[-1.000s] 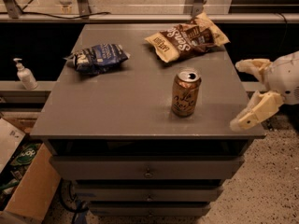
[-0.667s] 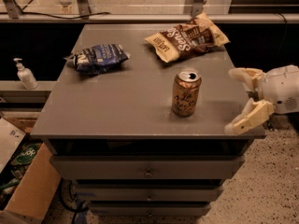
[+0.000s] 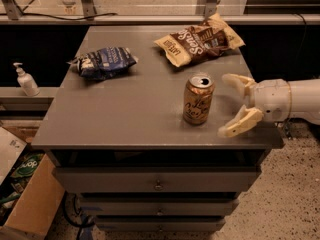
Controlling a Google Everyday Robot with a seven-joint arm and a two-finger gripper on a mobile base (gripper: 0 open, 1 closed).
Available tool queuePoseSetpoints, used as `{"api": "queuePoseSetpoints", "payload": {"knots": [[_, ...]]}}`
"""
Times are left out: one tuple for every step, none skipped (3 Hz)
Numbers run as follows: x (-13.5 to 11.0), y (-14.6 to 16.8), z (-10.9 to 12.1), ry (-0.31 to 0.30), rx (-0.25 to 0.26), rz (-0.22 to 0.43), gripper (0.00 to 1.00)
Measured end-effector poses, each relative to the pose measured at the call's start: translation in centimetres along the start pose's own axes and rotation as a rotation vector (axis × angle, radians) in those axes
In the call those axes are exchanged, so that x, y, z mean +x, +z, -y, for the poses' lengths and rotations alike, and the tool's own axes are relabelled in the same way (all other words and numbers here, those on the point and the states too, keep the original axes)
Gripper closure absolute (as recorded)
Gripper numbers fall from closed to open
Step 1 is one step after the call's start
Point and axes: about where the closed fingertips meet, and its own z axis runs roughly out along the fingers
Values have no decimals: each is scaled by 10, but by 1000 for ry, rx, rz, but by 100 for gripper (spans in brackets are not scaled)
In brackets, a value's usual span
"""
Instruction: Move orange can near blue chip bag
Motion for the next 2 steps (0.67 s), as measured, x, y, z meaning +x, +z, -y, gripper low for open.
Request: {"api": "queuePoseSetpoints", "payload": {"knots": [[5,29,15,-7,-22,67,0],[6,51,27,15,-40,89,18]]}}
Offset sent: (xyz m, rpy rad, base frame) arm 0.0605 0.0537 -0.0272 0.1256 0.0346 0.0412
